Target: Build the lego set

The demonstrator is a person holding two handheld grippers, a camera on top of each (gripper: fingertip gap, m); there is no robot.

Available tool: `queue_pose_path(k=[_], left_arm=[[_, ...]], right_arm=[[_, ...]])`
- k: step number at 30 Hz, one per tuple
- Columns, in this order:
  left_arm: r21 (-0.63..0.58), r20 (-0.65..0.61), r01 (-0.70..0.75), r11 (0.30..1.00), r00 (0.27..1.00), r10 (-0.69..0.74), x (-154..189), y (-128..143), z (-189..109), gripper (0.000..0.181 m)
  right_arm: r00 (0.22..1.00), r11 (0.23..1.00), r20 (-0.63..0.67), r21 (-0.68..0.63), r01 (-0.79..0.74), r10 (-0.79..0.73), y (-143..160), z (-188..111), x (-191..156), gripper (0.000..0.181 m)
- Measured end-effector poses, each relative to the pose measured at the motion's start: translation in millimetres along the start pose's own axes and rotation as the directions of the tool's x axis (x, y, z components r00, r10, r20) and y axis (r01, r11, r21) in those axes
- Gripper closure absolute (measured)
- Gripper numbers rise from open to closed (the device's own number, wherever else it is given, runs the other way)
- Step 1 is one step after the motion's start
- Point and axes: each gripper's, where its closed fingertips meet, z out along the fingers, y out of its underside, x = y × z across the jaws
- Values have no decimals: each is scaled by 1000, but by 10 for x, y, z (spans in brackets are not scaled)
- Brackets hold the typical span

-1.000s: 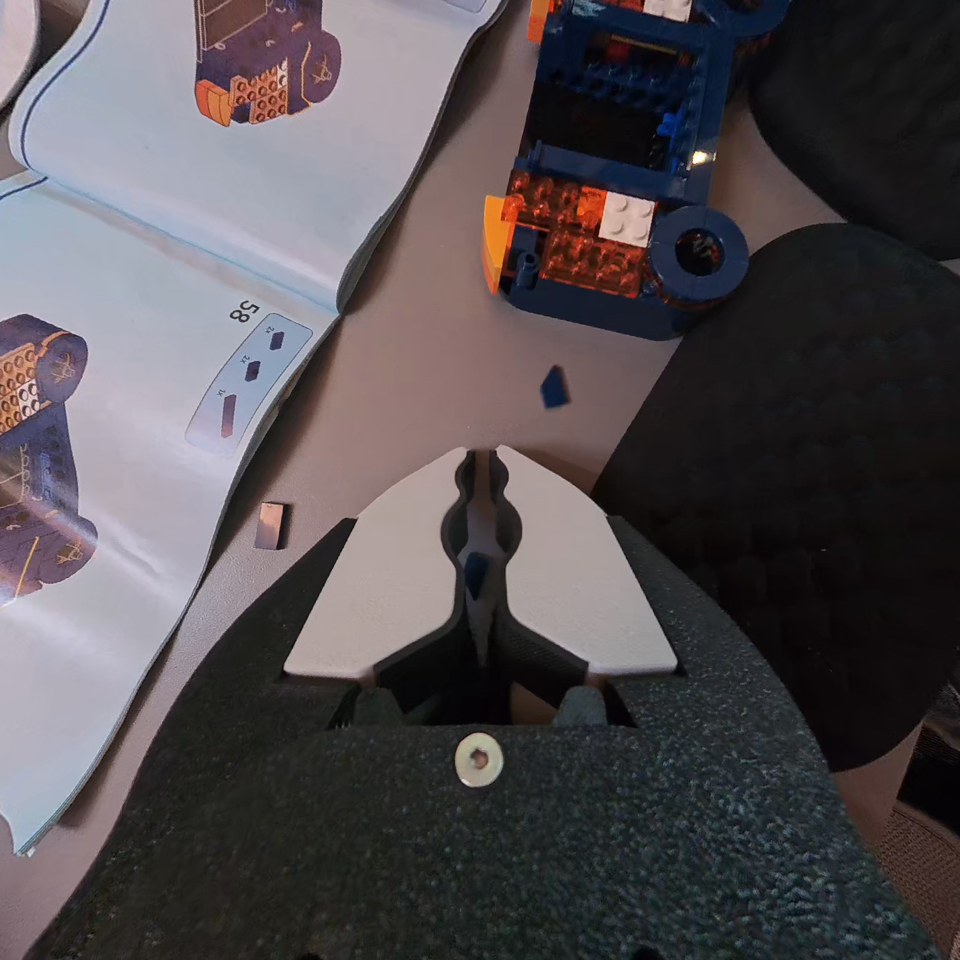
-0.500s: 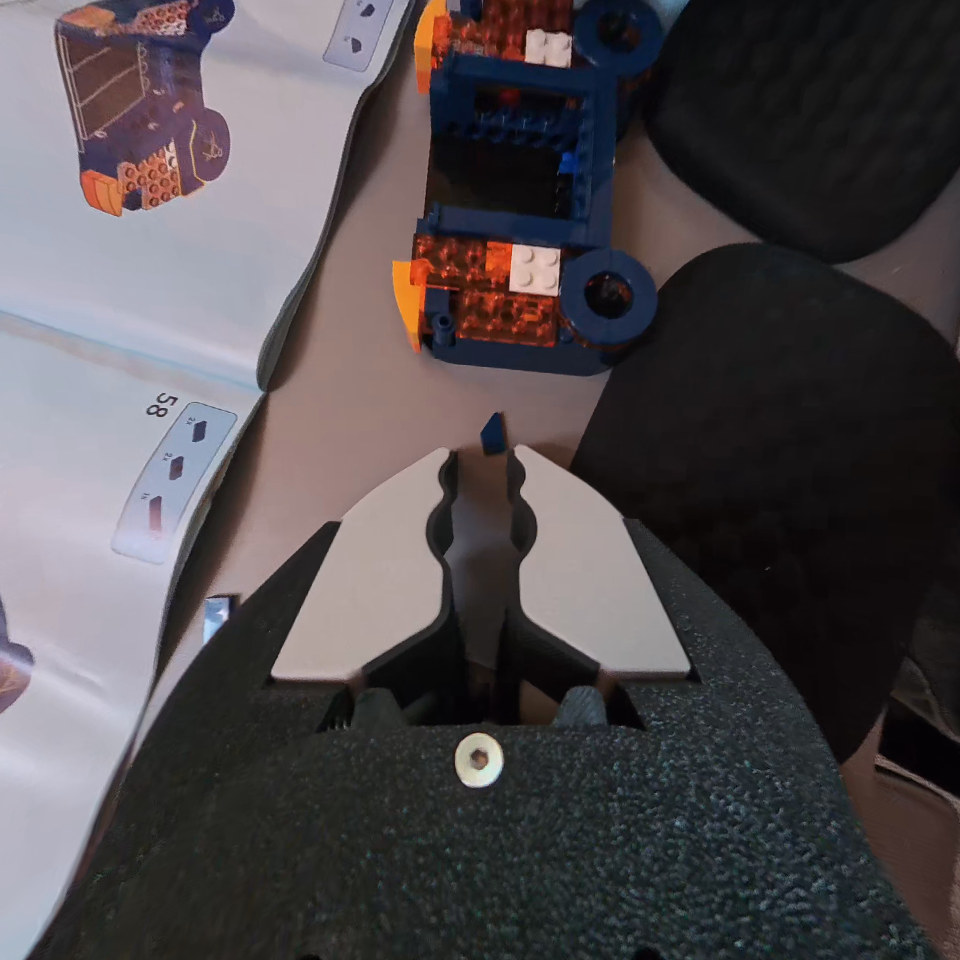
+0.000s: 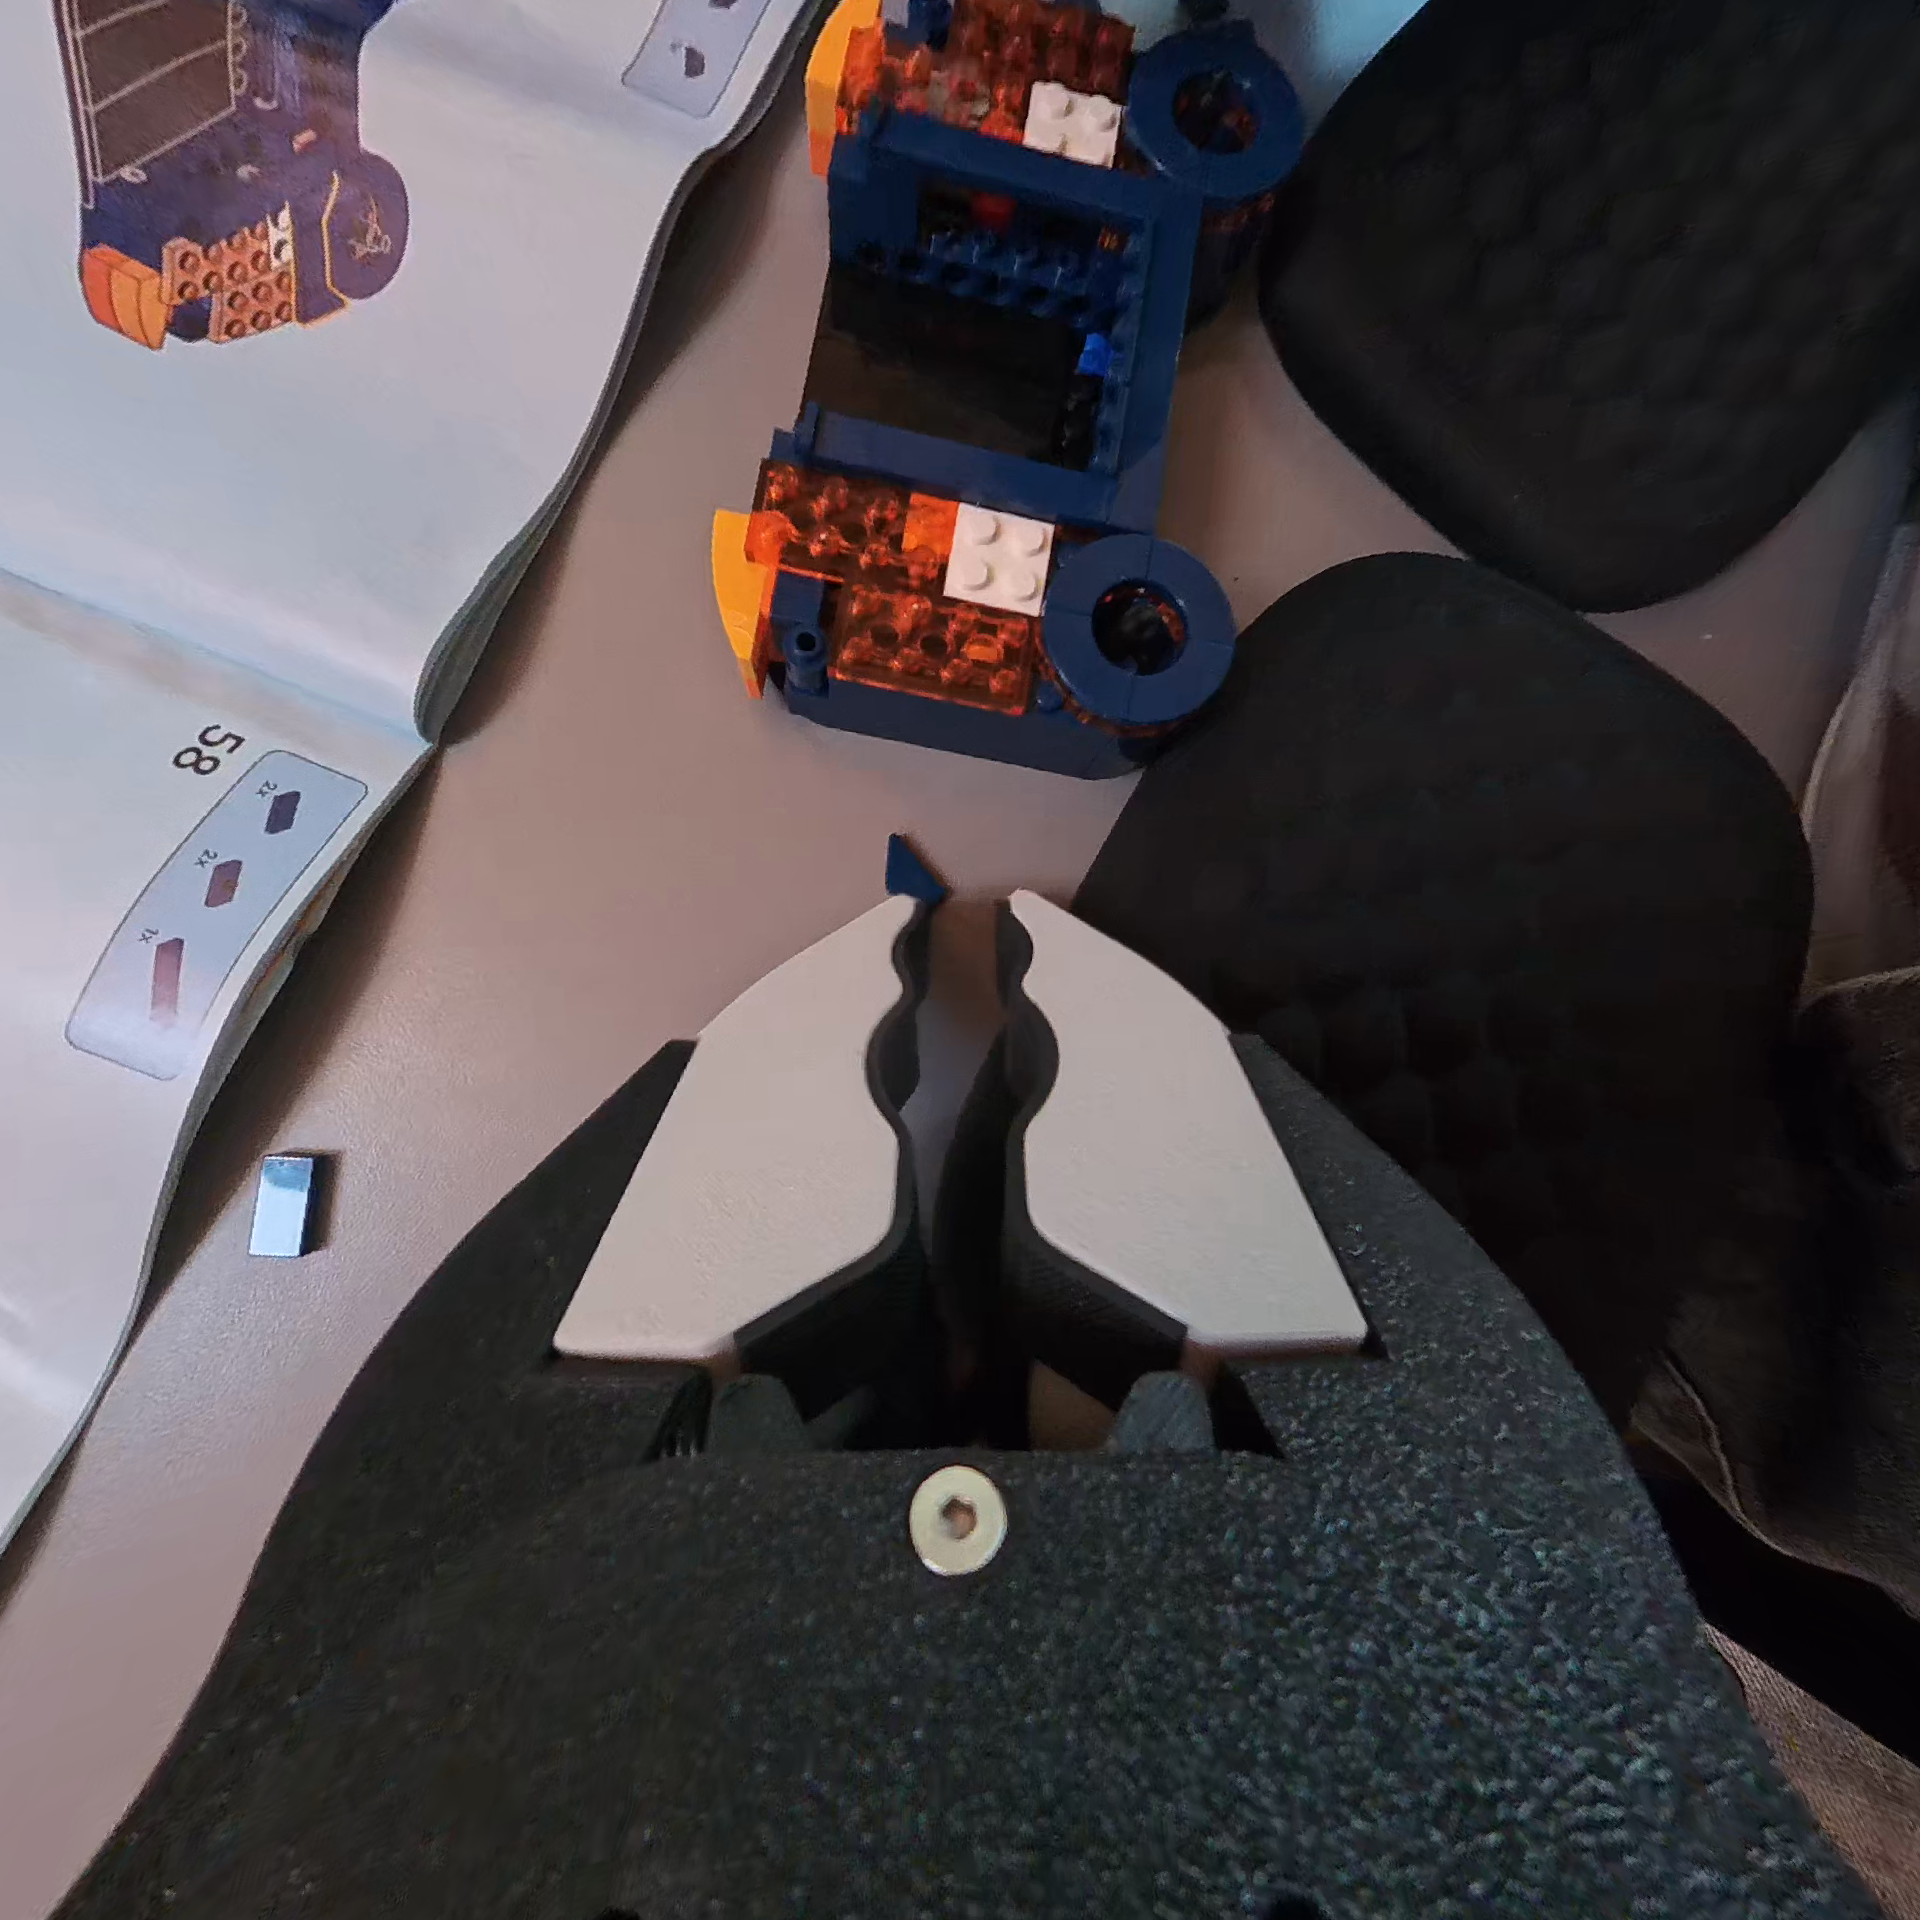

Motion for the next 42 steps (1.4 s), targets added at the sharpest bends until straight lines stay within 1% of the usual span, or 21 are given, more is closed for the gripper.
queue_pose_path(k=[5,11,13,15,17,20,25,27,35,42], left_arm=[[1,-16,8,1000,1000,-8,10,-3,27,172],[3,39,2,1000,999,-2,-97,4,-15,170],[5,49,-47,999,998,46,-118,-2,-16,167],[11,38,-162,987,986,162,-107,-14,-8,161],[-15,39,-268,963,962,269,-141,6,8,160],[-18,-5,-303,953,953,303,-151,-30,16,165],[-4,-82,-302,953,950,301,-91,-41,64,170],[4,-93,-293,956,952,292,-81,-47,73,171],[38,-78,-234,972,969,236,-92,-59,76,172],[54,-49,-213,976,975,216,-91,-55,70,172]], right_arm=[[1000,1000,-5,2,0,0,-5,-7,7,168],[1000,1000,-4,0,2,-2,0,-4,4,168],[1000,1000,-4,0,1,-1,1,-5,6,168],[1000,1000,-2,1,-3,3,2,-6,7,168],[1000,1000,-2,0,-2,2,3,-5,7,168],[1000,1000,-5,0,1,-1,3,-7,9,168],[1000,1000,-6,-2,-2,2,9,-9,16,168],[1000,1000,-5,-3,-1,1,14,-8,16,168],[1000,1000,0,-7,-3,3,26,-4,11,168],[1000,1000,4,-8,-4,4,27,5,3,168]])
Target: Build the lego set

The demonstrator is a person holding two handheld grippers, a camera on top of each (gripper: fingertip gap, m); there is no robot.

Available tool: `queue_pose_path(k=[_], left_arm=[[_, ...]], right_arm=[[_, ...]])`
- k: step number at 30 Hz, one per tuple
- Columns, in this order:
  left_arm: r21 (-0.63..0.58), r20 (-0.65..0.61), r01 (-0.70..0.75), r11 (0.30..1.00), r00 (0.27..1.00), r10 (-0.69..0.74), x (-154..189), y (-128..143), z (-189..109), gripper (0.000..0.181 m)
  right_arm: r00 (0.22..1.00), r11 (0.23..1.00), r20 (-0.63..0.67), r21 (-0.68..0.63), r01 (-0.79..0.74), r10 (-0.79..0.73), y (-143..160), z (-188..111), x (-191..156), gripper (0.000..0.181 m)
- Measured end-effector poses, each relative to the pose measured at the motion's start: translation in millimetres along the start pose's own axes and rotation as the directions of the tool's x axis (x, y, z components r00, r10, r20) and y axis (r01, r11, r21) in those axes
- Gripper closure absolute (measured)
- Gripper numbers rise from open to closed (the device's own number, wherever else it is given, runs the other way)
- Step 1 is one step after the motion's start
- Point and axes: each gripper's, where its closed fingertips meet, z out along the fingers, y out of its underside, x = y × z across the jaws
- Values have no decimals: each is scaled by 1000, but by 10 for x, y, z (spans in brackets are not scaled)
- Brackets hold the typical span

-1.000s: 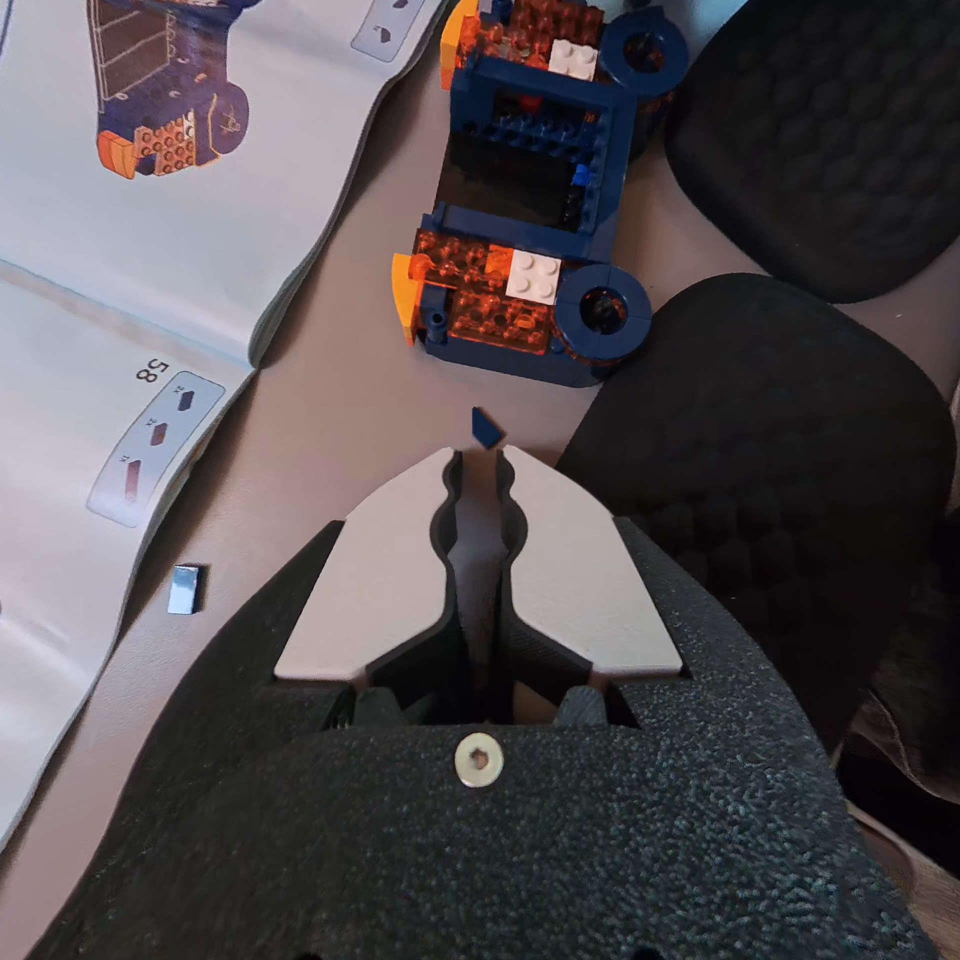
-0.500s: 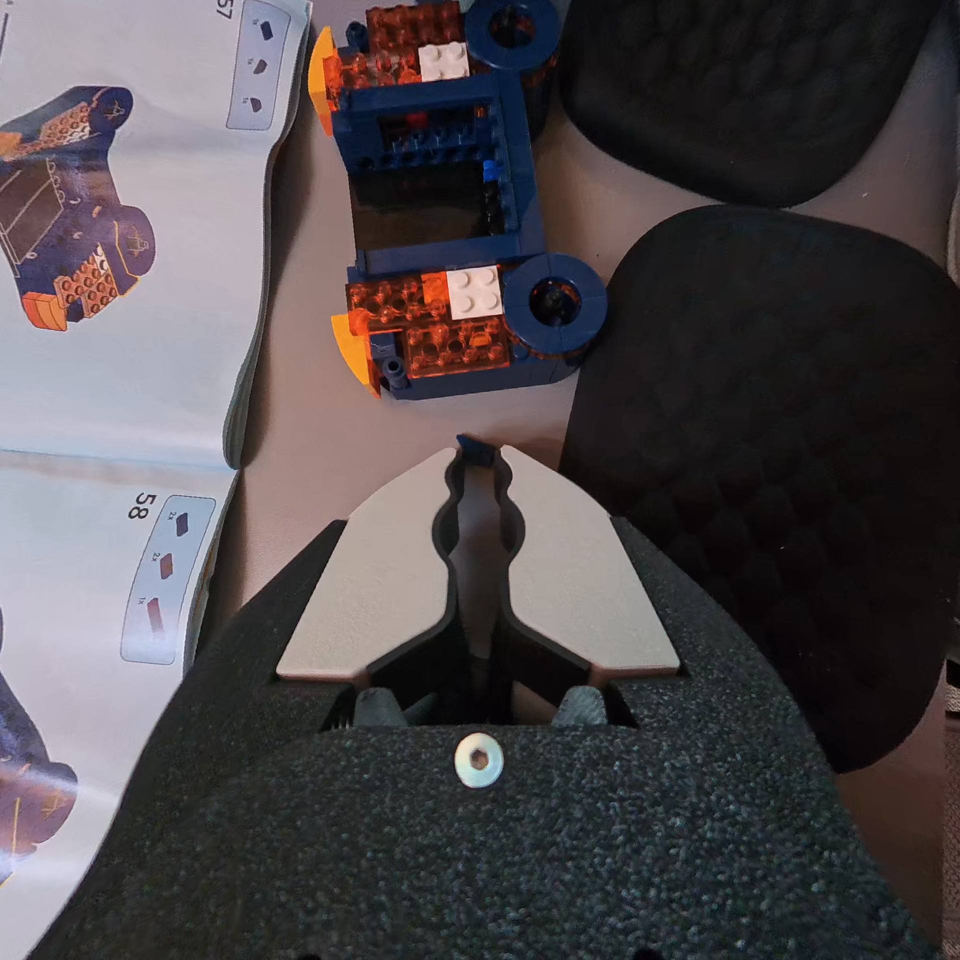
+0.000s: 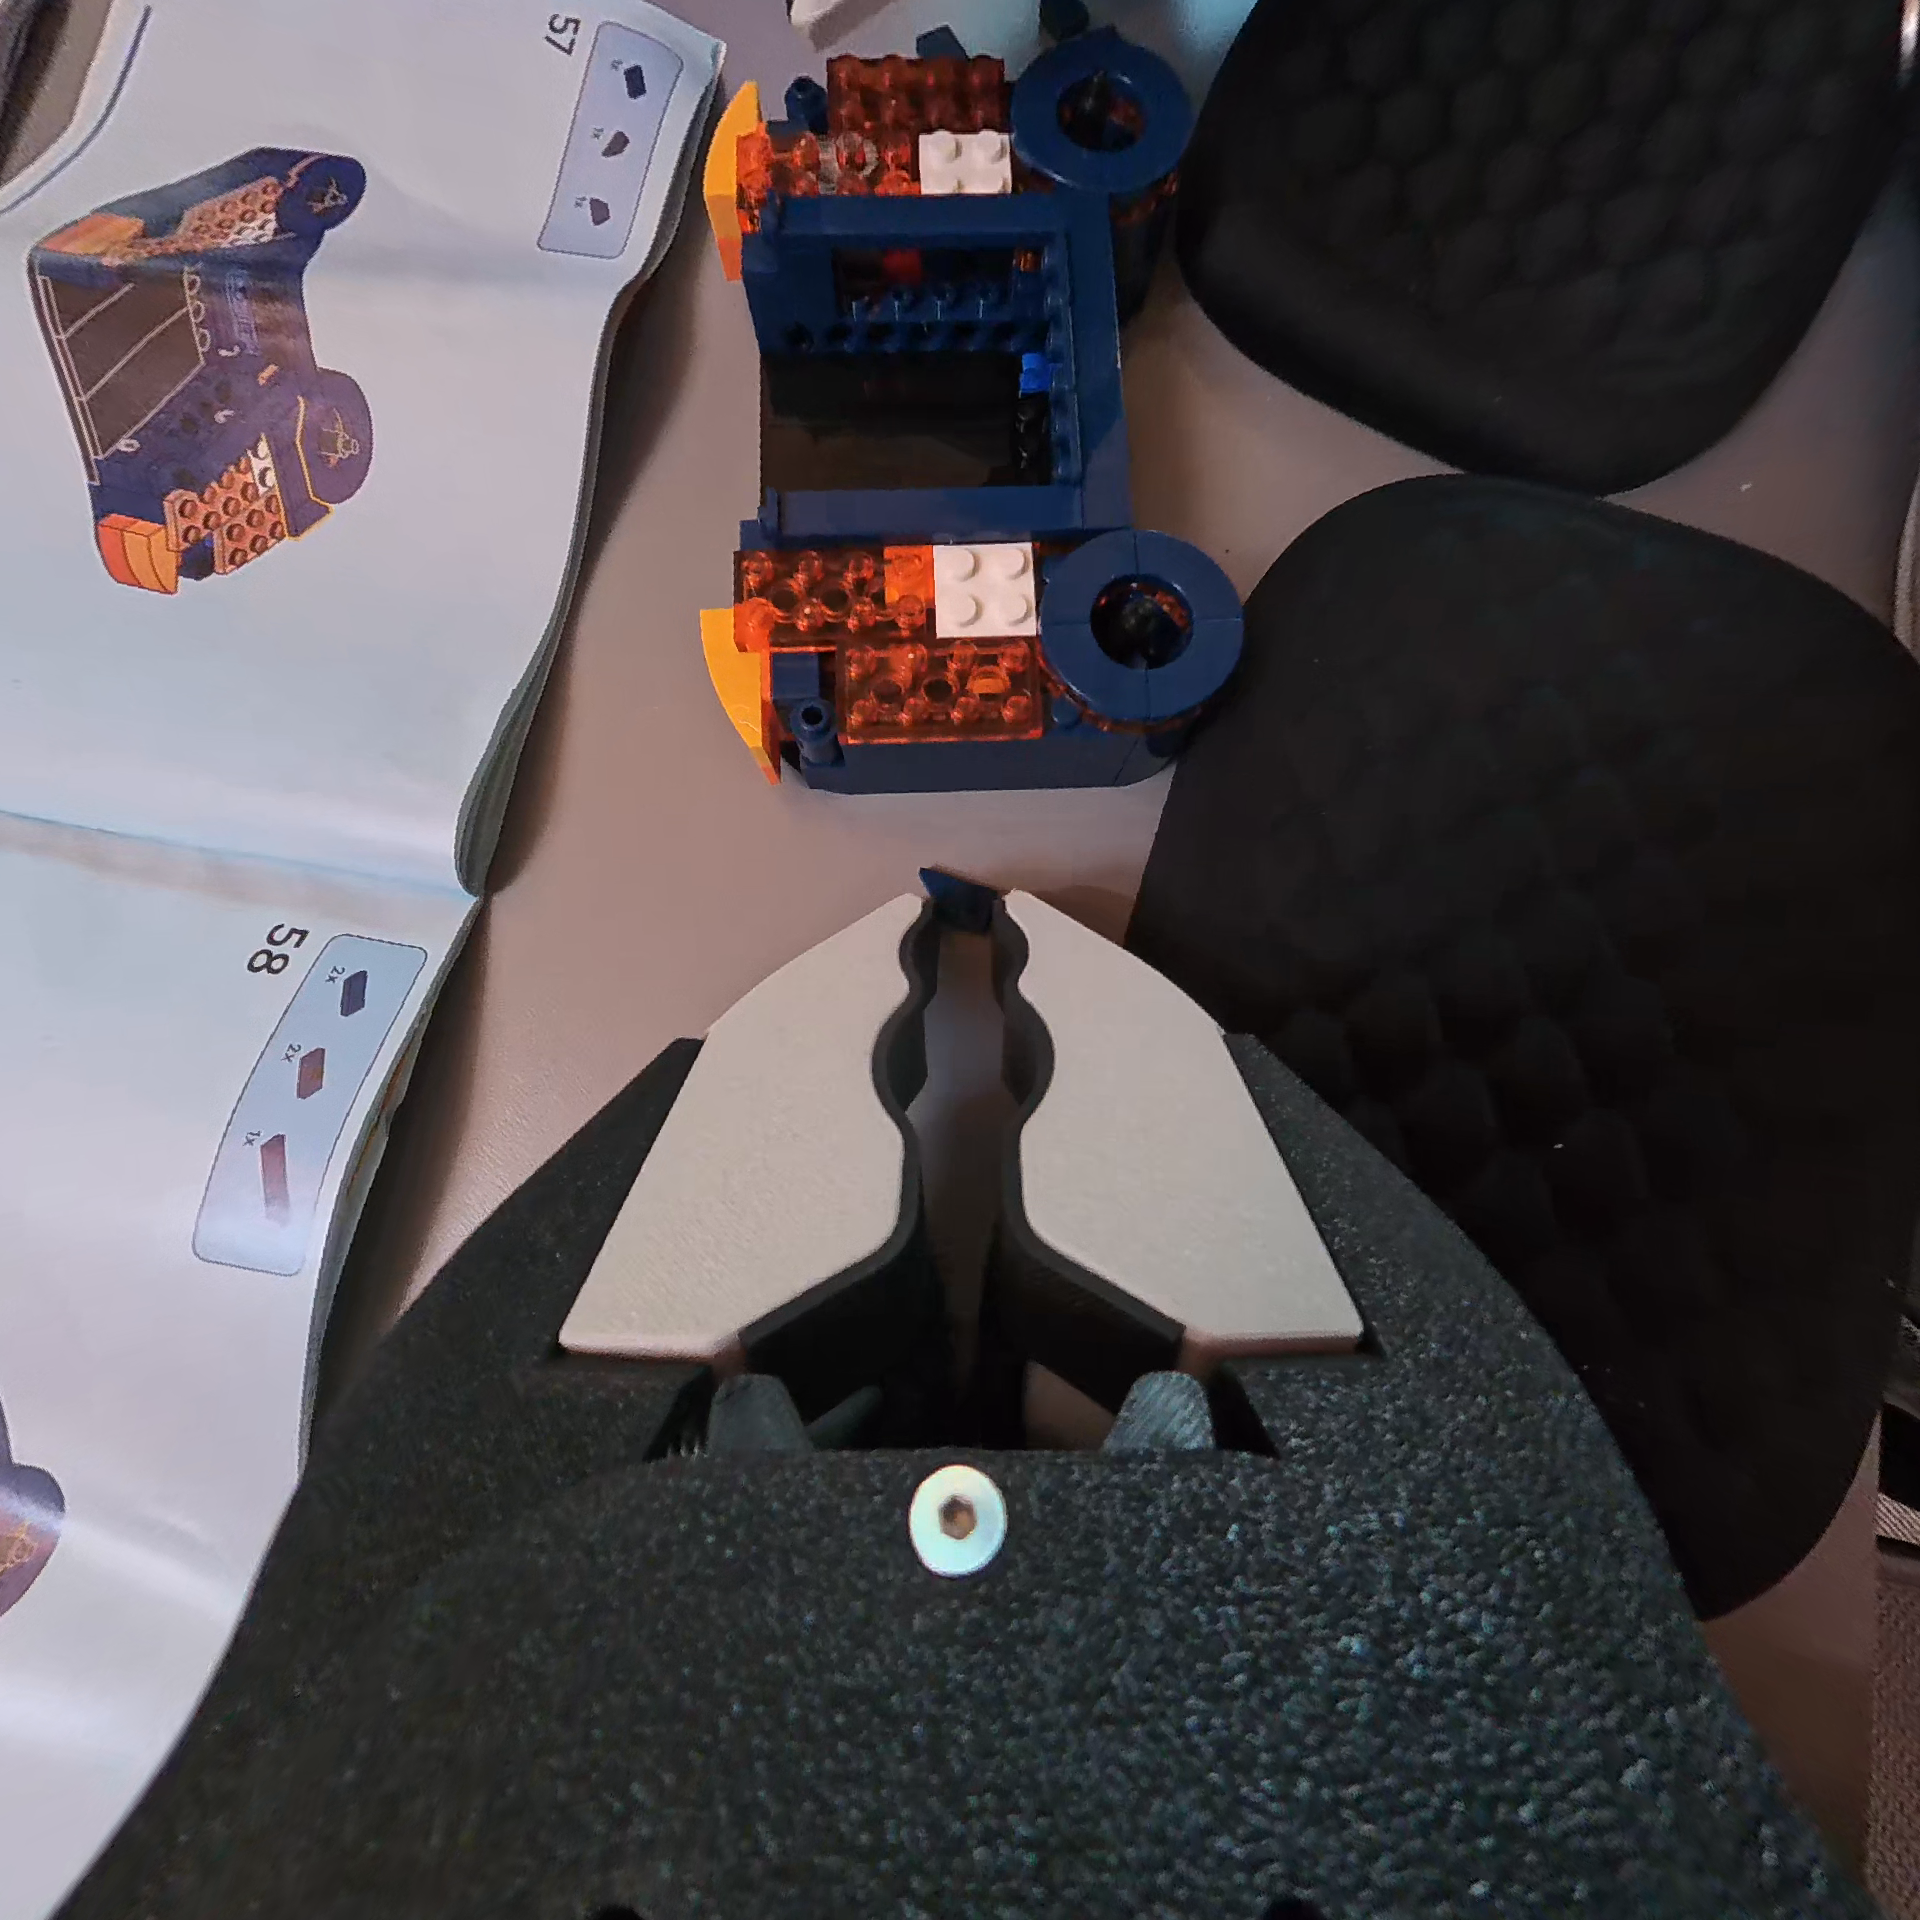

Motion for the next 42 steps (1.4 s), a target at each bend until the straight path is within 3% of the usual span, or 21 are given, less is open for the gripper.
queue_pose_path(k=[20,27,33,38,42], left_arm=[[30,39,11,999,999,-12,-12,-39,-22,172],[-13,-20,3,1000,1000,-3,27,37,-20,171],[-47,-15,70,996,997,-71,9,25,-72,159],[-36,66,203,979,978,-200,-34,-38,-69,164],[-98,68,172,980,984,-166,-4,-4,-21,170]], right_arm=[[1000,1000,-1,-2,0,0,6,-4,1,168],[1000,1000,2,-5,-3,3,13,1,0,168],[1000,1000,-2,-6,-3,3,15,-3,10,168],[1000,1000,0,-9,-1,1,22,-1,7,168],[1000,1000,-2,-8,2,-2,19,-9,10,168]])
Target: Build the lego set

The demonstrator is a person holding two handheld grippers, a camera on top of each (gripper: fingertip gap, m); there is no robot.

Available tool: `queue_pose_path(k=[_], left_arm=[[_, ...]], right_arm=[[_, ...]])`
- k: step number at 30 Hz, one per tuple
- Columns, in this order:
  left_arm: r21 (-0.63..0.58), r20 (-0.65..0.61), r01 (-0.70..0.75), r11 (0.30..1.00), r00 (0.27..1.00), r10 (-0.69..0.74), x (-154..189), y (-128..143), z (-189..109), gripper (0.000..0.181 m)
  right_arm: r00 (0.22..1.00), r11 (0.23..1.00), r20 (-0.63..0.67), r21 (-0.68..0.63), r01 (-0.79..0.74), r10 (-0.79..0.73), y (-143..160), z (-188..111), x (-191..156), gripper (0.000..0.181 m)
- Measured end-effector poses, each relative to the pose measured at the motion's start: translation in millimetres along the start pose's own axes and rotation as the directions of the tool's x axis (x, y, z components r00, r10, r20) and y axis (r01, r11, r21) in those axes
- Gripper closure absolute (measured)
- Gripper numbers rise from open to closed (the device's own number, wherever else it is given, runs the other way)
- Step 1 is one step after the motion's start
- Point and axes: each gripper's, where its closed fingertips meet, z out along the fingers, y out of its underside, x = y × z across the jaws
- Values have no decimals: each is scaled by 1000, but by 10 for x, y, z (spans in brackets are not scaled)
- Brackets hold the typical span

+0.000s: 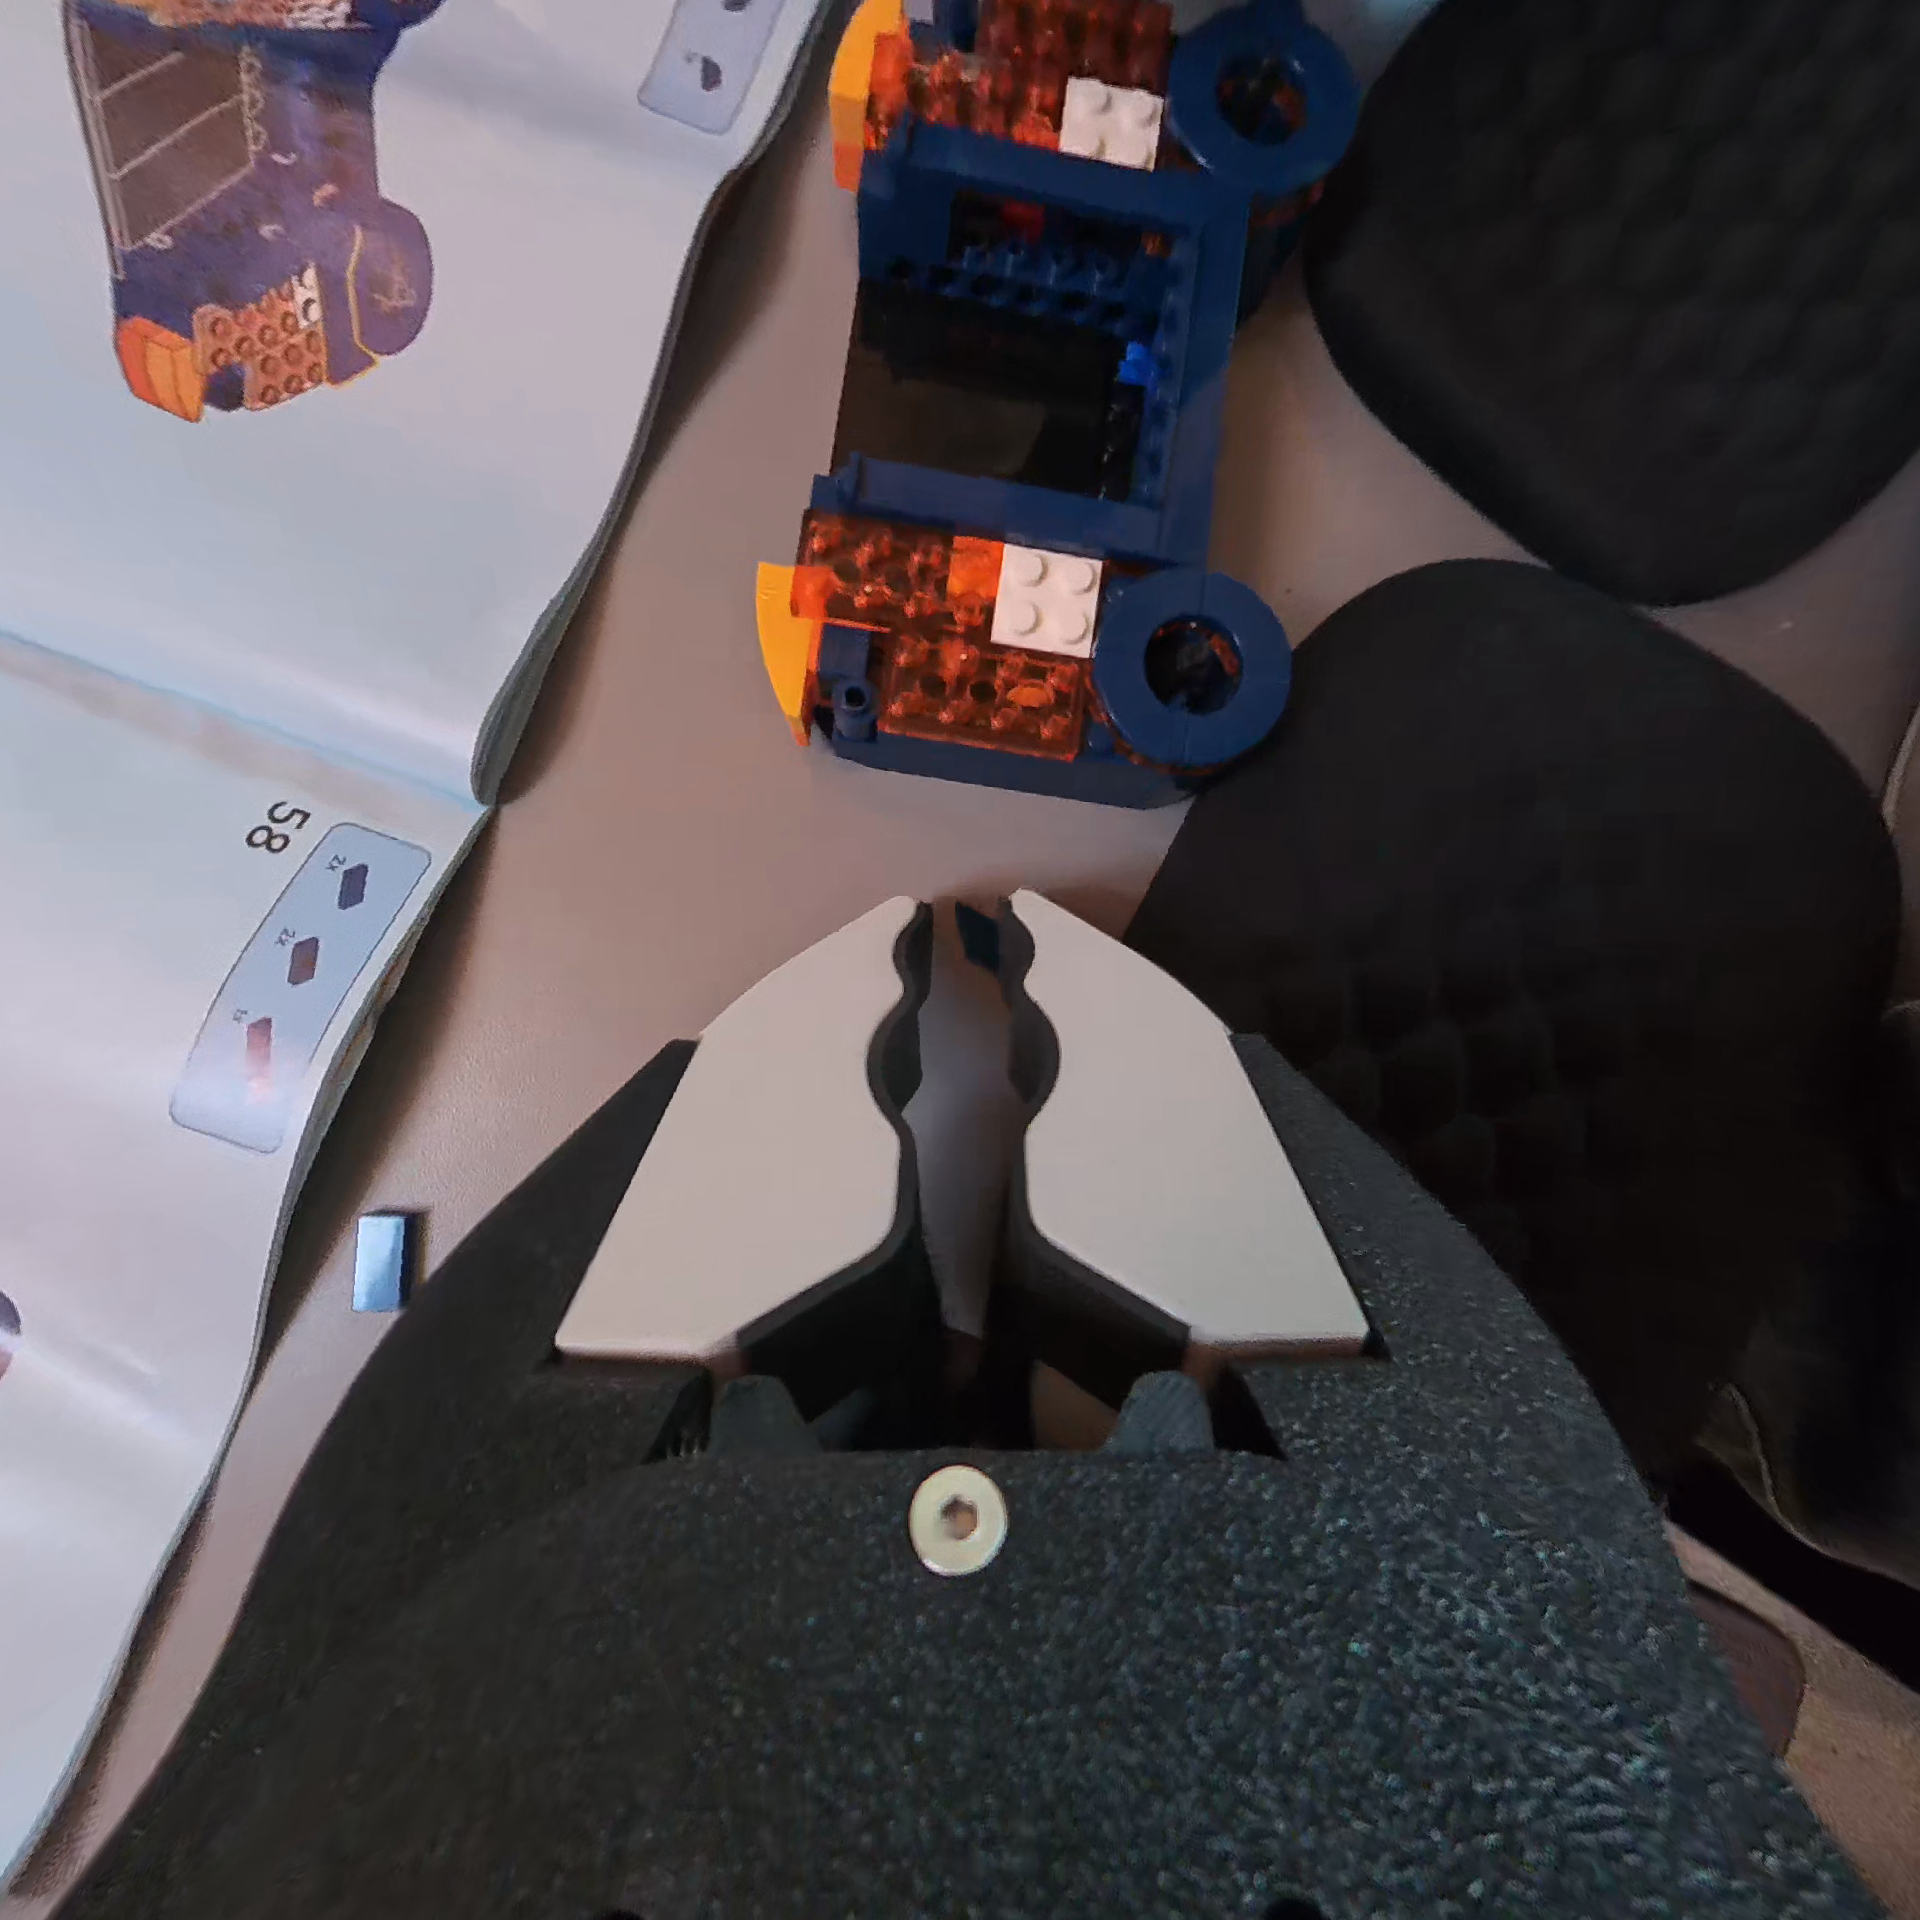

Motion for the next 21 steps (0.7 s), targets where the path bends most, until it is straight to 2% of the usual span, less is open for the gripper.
queue_pose_path(k=[2,4,5,8,9,12,17,21], left_arm=[[-31,-23,-42,999,999,41,9,10,26,173],[-61,-109,-163,985,982,156,107,29,36,174],[-66,-148,-257,964,958,245,157,43,35,176],[-80,-150,-488,869,868,474,118,35,3,173],[-109,-134,-499,860,865,484,64,32,-19,168],[-125,-140,-425,897,902,408,38,35,-90,162],[-162,-97,-404,900,914,393,-22,165,-112,160],[-140,-129,-275,951,958,258,26,93,-64,157]], right_arm=[[1000,1000,-3,0,2,-2,-2,-5,3,168],[1000,1000,-5,2,4,-4,-6,-11,7,168],[1000,1000,-6,3,4,-4,-9,-14,7,168],[1000,1000,-8,4,7,-7,-14,-21,9,168],[1000,1000,-11,4,9,-9,-15,-26,11,168],[1000,1000,-17,8,10,-10,-23,-39,20,168],[1000,1000,-8,3,8,-8,-5,-31,12,168],[1000,1000,-10,1,12,-12,-3,-30,12,168]])
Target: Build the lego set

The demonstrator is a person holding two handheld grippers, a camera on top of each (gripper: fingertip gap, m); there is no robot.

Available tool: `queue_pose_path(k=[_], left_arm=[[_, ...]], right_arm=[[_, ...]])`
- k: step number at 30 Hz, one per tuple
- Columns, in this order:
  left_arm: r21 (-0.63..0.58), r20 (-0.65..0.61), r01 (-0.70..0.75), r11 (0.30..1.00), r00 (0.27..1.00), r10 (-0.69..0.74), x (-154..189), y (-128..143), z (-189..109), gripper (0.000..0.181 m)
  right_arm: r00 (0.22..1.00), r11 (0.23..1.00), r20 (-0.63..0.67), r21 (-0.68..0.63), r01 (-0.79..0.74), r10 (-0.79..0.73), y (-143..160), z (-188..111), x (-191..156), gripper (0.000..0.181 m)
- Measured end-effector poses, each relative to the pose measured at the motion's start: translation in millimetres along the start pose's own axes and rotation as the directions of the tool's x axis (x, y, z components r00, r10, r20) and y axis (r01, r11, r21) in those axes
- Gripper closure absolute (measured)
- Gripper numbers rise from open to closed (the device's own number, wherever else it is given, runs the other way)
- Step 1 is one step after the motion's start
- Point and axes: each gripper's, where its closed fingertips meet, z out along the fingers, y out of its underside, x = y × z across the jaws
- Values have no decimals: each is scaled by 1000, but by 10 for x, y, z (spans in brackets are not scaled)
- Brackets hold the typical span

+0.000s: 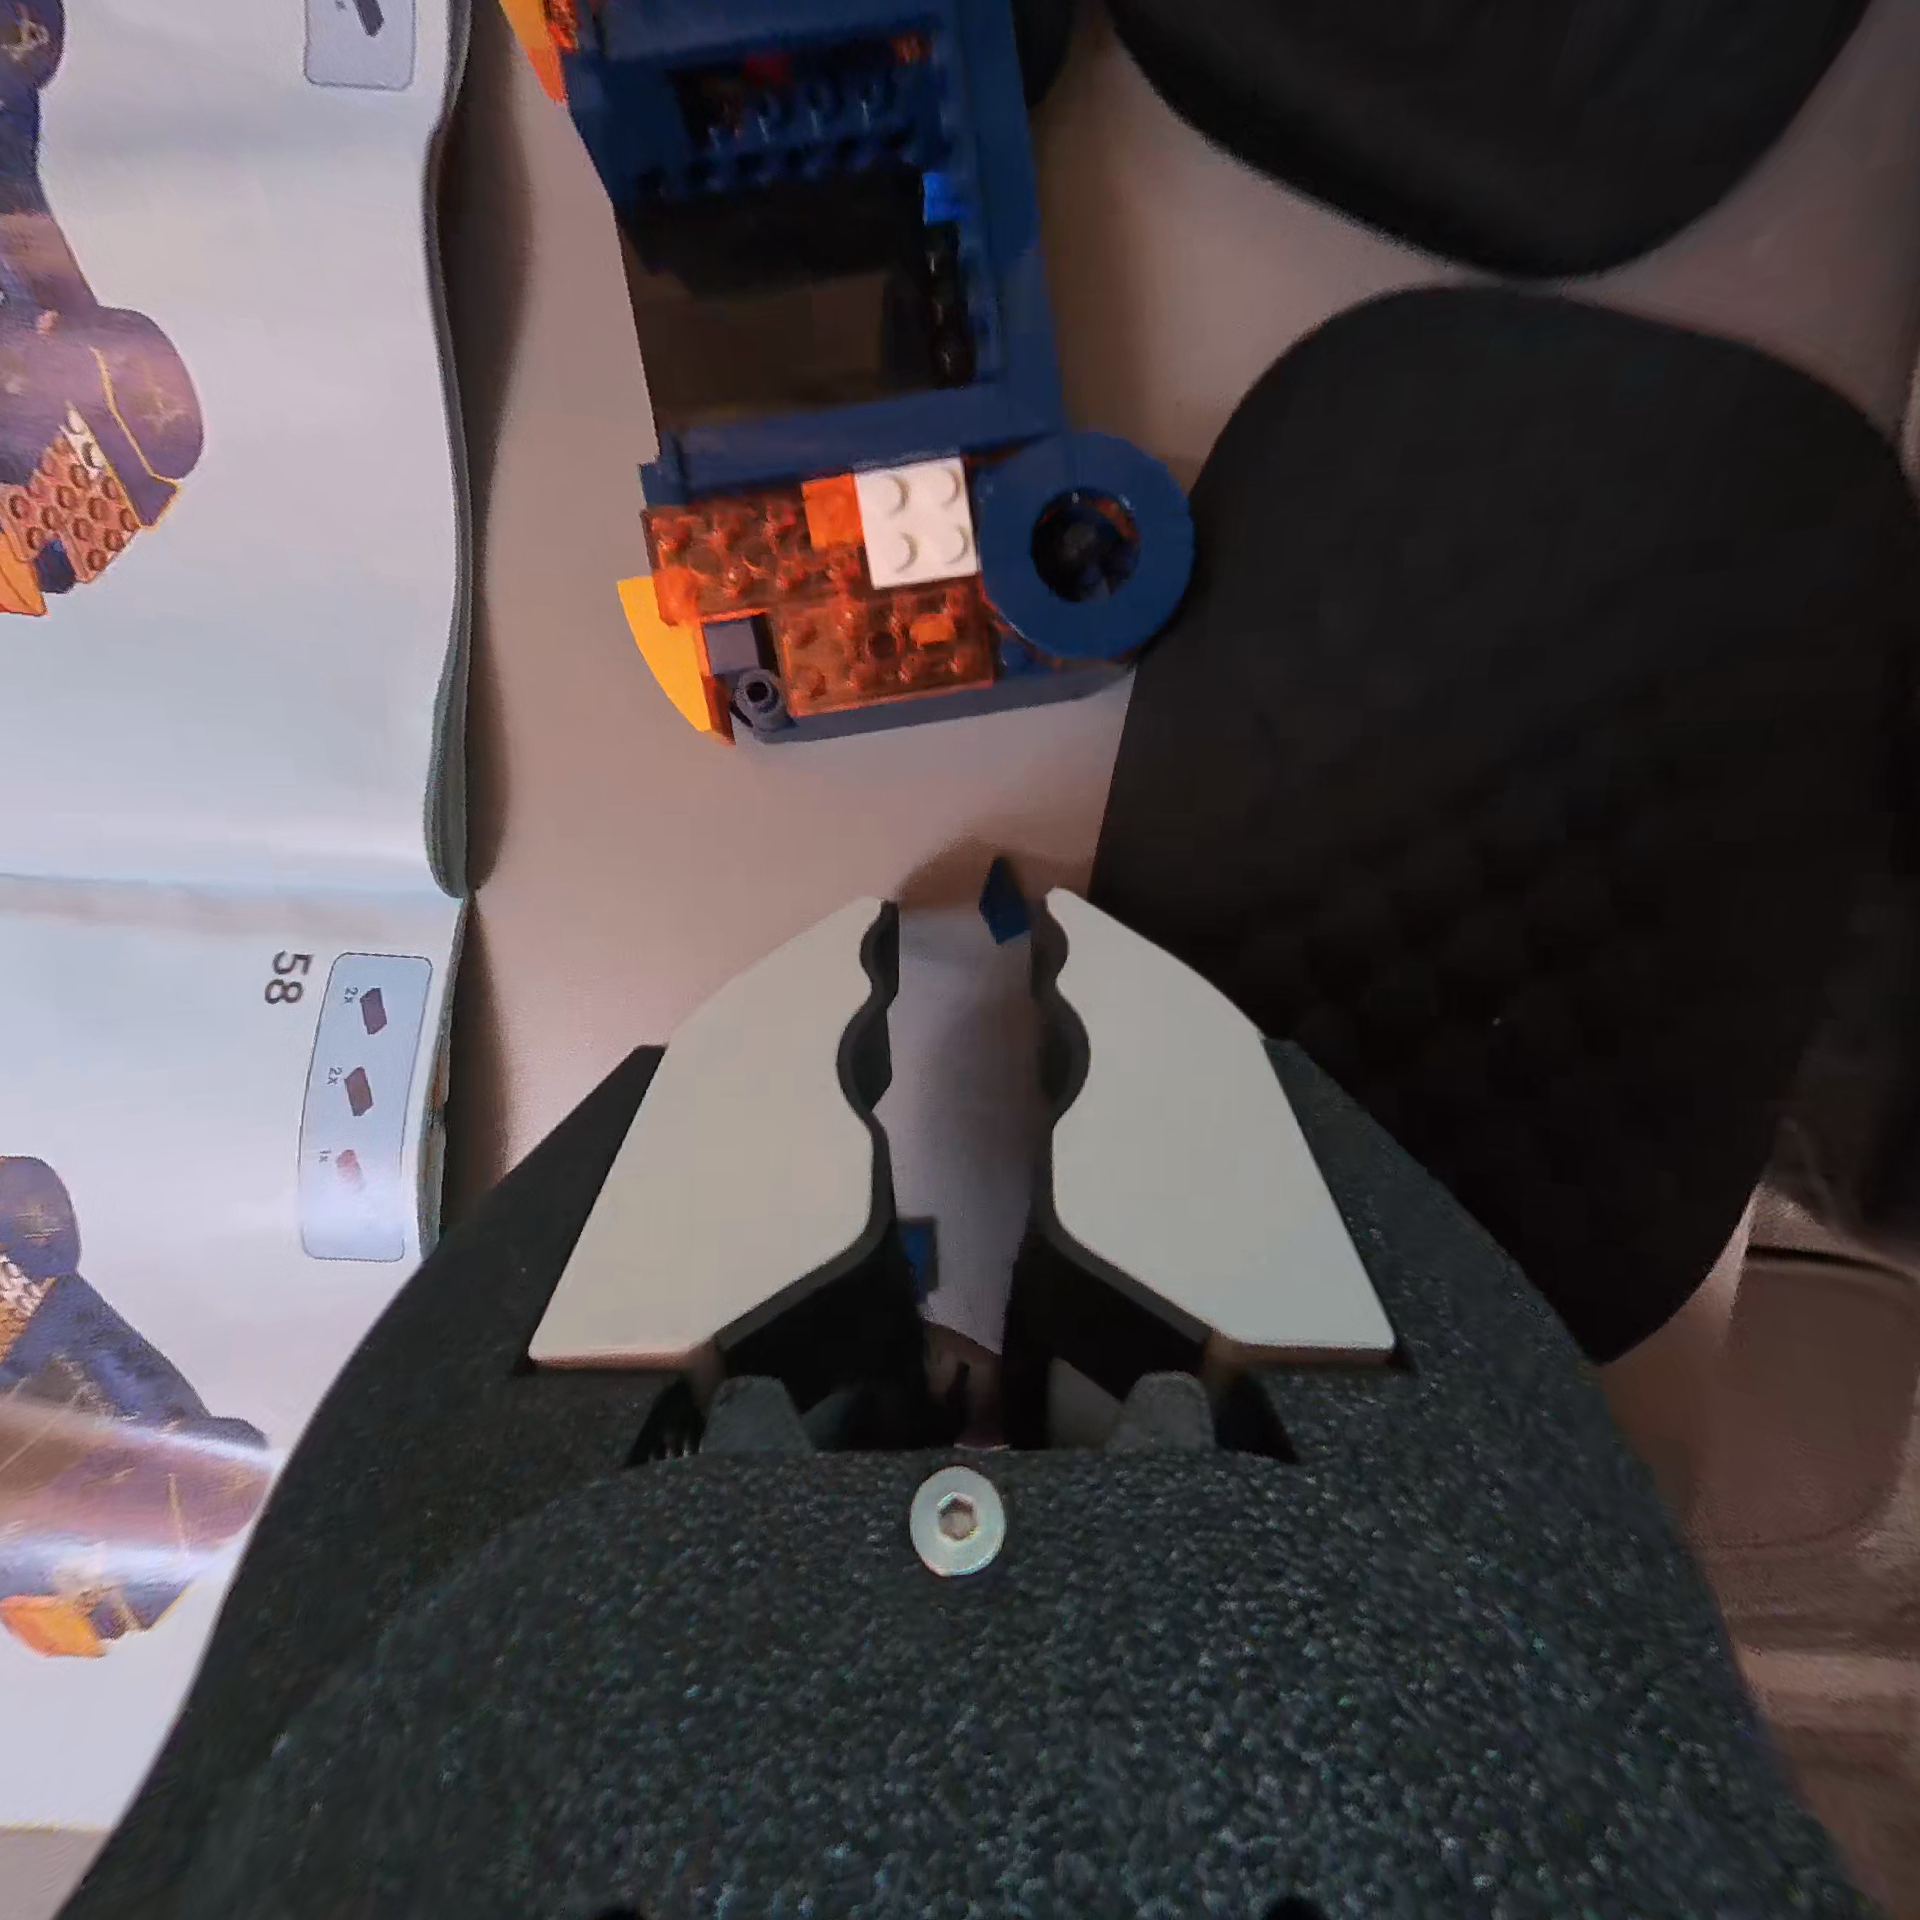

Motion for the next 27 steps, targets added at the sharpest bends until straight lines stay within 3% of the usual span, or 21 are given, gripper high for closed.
queue_pose_path(k=[4,13,22,27], left_arm=[[9,-4,64,998,998,-64,-28,-15,-19,151],[-108,80,-71,992,994,80,-313,155,-60,157],[-1,207,75,997,976,-73,-448,192,-110,162],[105,153,135,985,977,-150,-404,81,-15,173]], right_arm=[[1000,1000,-2,3,-7,7,1,-4,12,168],[1000,1000,-3,4,-1,1,-7,-12,10,168],[1000,1000,2,0,0,0,7,-6,5,168],[1000,1000,-1,5,-3,3,0,-8,13,168]])
